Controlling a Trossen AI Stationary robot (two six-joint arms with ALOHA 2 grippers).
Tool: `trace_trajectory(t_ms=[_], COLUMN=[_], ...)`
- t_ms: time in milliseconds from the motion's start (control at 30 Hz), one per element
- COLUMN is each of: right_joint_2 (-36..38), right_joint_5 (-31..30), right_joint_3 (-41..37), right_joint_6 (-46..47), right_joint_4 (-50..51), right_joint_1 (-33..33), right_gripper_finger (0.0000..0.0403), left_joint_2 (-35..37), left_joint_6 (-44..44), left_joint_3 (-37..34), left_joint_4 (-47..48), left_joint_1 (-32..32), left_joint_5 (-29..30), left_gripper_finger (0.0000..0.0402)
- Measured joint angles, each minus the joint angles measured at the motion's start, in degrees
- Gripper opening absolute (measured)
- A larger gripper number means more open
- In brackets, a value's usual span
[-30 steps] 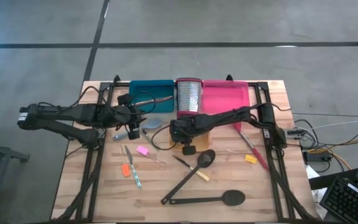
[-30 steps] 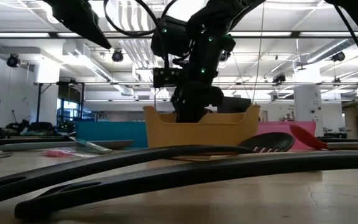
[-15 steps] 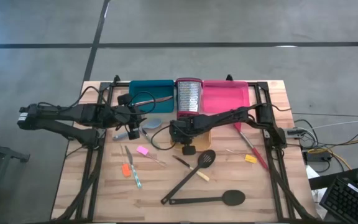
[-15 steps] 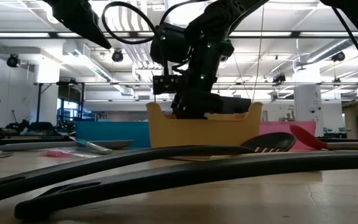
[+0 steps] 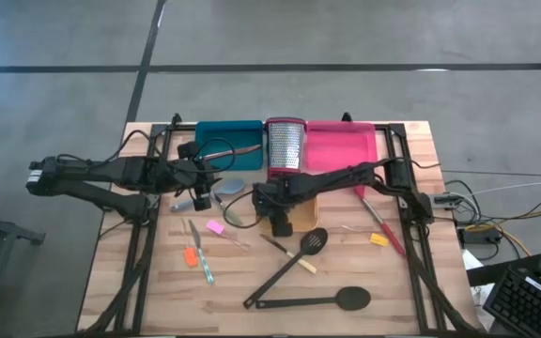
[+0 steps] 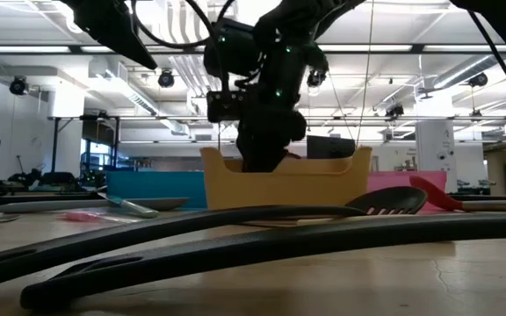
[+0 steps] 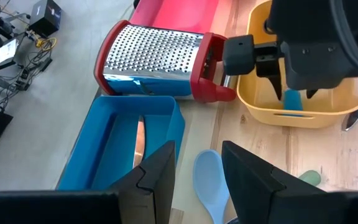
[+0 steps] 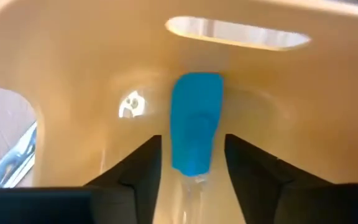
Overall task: Pick & Place Kitchen Items
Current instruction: Put the blue spatula into the yellow bin, then put the pink serving spoon into the pink bin
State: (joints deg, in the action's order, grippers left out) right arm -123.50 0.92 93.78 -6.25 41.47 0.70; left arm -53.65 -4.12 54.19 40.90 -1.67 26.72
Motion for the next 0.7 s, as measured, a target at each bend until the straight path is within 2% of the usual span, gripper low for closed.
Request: trace_trajectory(t_ms=[167, 367, 533, 700], right_joint_2=[0.0, 0.07, 0.13, 0.22], right_joint_5=[-0.39, -0.83, -0.86, -1.02], right_joint_3=[3.6, 8.97, 14.71, 20.81], right_joint_6=[-0.04, 0.77, 3.44, 7.25], right_joint_4=[4.0, 8.57, 16.25, 25.25], right_joint_1=[-0.66, -1.09, -1.39, -1.62], right_gripper_finger=[0.0217, 0.024, 0.0246, 0.0231], left_joint_2=[0.0, 0.0, 0.0, 0.0], left_joint_6=[0.02, 0.04, 0.04, 0.19], left_joint_3=[0.0, 0.0, 0.0, 0.0], left_joint_4=[-0.03, -0.06, 0.08, 0.1], left_joint_1=[0.0, 0.0, 0.0, 0.04], left_joint_5=[0.0, 0.0, 0.0, 0.0], left_gripper_finger=[0.0135, 0.0135, 0.0135, 0.0135])
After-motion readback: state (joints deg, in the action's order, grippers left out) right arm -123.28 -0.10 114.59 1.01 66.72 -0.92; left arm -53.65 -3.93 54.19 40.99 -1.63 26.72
